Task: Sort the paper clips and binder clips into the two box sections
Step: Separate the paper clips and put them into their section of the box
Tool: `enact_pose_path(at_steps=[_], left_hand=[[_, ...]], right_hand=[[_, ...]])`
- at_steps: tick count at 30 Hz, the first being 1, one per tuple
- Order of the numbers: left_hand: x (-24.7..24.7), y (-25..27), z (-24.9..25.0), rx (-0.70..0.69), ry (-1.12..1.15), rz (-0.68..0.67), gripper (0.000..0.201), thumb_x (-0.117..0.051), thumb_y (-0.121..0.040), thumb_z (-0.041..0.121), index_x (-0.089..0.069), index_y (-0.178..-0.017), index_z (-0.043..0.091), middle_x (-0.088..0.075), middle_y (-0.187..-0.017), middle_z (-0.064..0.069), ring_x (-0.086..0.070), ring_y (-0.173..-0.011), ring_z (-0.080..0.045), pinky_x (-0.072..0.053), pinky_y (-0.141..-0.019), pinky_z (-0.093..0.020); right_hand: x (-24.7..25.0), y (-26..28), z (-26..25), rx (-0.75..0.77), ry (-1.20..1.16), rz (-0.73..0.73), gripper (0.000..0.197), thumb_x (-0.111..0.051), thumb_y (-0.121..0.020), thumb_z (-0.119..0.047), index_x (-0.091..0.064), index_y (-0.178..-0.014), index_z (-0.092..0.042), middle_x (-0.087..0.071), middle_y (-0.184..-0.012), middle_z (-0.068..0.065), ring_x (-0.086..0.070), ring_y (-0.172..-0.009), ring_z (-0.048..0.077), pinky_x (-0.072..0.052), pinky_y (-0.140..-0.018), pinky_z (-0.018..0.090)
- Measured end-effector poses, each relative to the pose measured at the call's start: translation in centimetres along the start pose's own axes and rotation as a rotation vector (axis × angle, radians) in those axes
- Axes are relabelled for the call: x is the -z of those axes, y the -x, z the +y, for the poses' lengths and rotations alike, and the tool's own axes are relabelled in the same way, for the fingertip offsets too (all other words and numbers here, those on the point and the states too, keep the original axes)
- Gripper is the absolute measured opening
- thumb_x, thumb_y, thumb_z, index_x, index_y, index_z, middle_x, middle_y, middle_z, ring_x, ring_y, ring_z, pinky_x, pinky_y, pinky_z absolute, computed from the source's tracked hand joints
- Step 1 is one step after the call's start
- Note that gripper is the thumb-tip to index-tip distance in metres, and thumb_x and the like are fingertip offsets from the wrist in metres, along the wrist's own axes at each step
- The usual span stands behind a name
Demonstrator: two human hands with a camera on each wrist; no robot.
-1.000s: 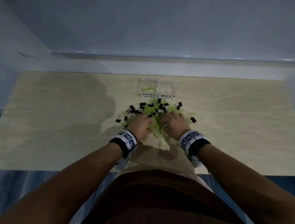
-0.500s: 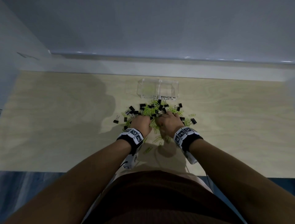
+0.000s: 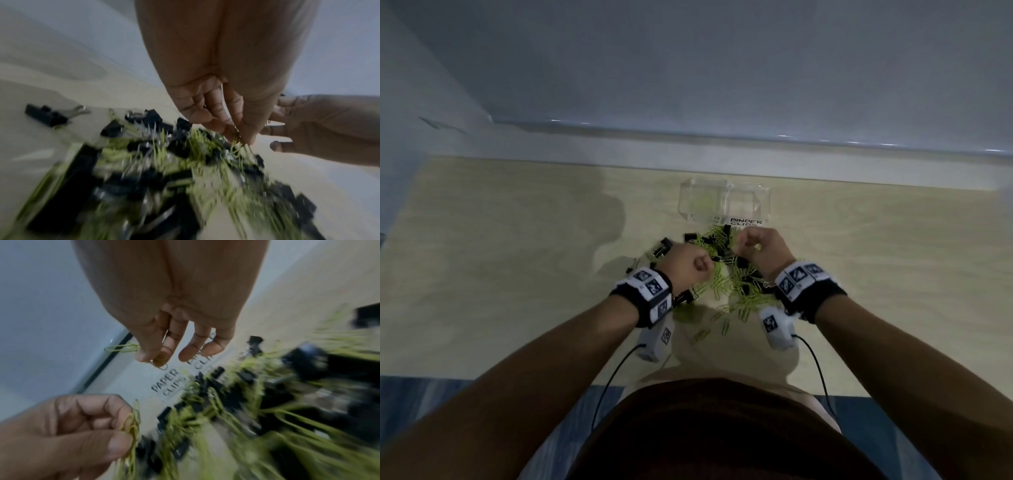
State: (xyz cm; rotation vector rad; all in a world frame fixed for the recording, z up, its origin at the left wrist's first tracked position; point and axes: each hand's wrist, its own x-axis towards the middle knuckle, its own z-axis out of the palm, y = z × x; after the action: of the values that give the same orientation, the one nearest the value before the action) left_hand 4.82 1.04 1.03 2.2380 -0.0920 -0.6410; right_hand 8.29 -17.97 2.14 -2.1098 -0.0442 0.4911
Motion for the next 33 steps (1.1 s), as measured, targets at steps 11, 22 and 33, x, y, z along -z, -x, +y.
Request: enact_pose_path(at_steps=[11,22,33], left_hand=[[7.5,-7.3,2.6,-0.008,0.125,0.473,0.006,-0.069,-0.08,0.013,-0.067,-0.086,0.015,-0.069,-0.084,0.0,-0.062,-0.074,-0.012,-0.051,-0.068,-0.021],[2.3,2.8,-3.8,-0.052,-0.313,0.05,0.012,-0.068,-0.081,0.017,-0.064,-0.091,0.021,-0.058,-0.093,0.004,-0.055,-0.085,-0.012,-0.051,-0.082,-0.035],[-0.1,4.9,-6.9,-0.066,-0.429,0.05,0.034,-0.065,-0.082,0.013,-0.058,-0.115,0.012,-0.056,-0.117,-0.007,-0.051,-0.108,-0.026,-0.044,-0.091,-0.036]], right_hand=[[-0.9,-8.5,-4.8,-0.065,0.121,0.218,0.019,-0.071,-0.078,-0.009,-0.069,-0.095,-0.018,-0.068,-0.095,-0.007,-0.062,-0.082,0.009,-0.048,-0.074,0.019],[-6.6,2.7,0.3,0.308,0.595,-0.36,0.014,-0.06,-0.084,-0.016,-0.066,-0.095,-0.024,-0.059,-0.099,-0.007,-0.057,-0.084,0.013,-0.054,-0.078,0.033],[-9.7,3.7,0.3,0.333,0.709,-0.294,0.027,-0.064,-0.081,-0.012,-0.056,-0.107,-0.014,-0.051,-0.109,0.003,-0.05,-0.097,0.021,-0.048,-0.081,0.034]])
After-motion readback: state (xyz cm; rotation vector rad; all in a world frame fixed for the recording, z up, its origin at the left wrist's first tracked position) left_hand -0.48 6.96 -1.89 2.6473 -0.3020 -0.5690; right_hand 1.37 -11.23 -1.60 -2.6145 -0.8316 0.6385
